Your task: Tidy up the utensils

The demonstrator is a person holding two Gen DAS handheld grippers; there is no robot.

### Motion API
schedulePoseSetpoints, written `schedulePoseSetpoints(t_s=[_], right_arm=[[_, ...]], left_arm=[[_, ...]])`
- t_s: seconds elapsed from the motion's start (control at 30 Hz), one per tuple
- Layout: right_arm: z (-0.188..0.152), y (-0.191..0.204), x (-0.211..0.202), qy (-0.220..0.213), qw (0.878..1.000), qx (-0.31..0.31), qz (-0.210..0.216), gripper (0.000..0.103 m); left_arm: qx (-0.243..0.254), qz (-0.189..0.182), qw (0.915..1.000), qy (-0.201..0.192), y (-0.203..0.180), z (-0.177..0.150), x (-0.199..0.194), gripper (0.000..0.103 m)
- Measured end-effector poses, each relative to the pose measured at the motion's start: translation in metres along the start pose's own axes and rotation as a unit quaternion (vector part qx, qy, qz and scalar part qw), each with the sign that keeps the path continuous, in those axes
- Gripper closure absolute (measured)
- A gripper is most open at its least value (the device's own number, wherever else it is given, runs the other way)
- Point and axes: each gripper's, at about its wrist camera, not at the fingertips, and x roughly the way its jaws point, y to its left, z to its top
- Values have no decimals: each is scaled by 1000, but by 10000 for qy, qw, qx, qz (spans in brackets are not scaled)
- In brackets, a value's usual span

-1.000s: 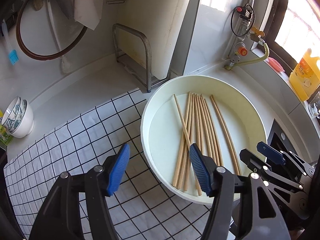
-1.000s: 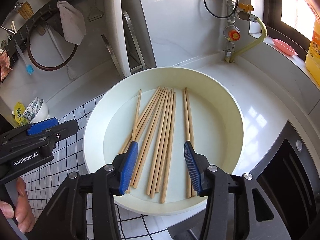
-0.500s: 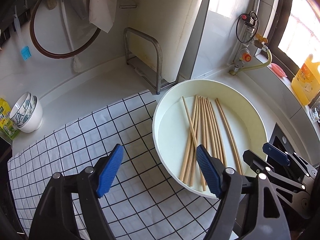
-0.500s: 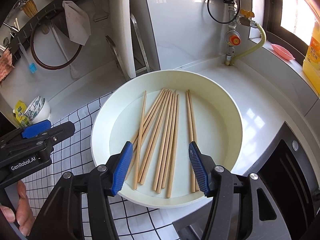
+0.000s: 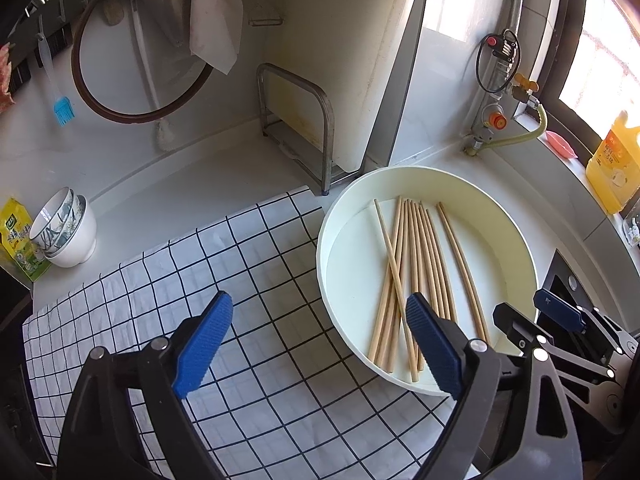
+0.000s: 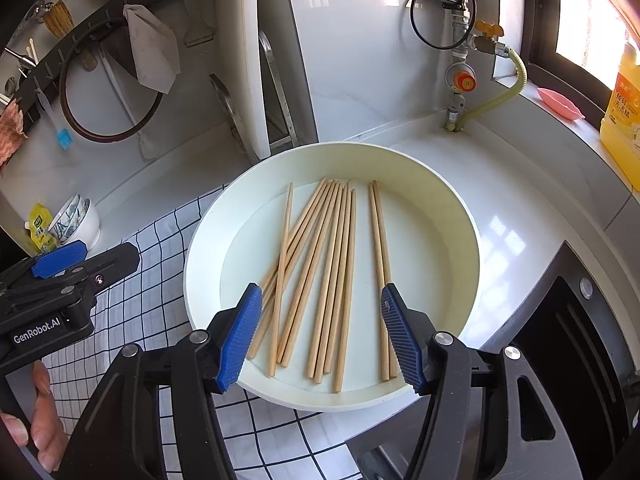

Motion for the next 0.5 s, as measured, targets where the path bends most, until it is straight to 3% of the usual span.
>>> schedulePoseSetpoints(t_s=[0.5], right_arm=[[1,1,-4,-30,10000,17,-23,42]], left_arm=[[-40,169,9998,44,4,1,0,7]])
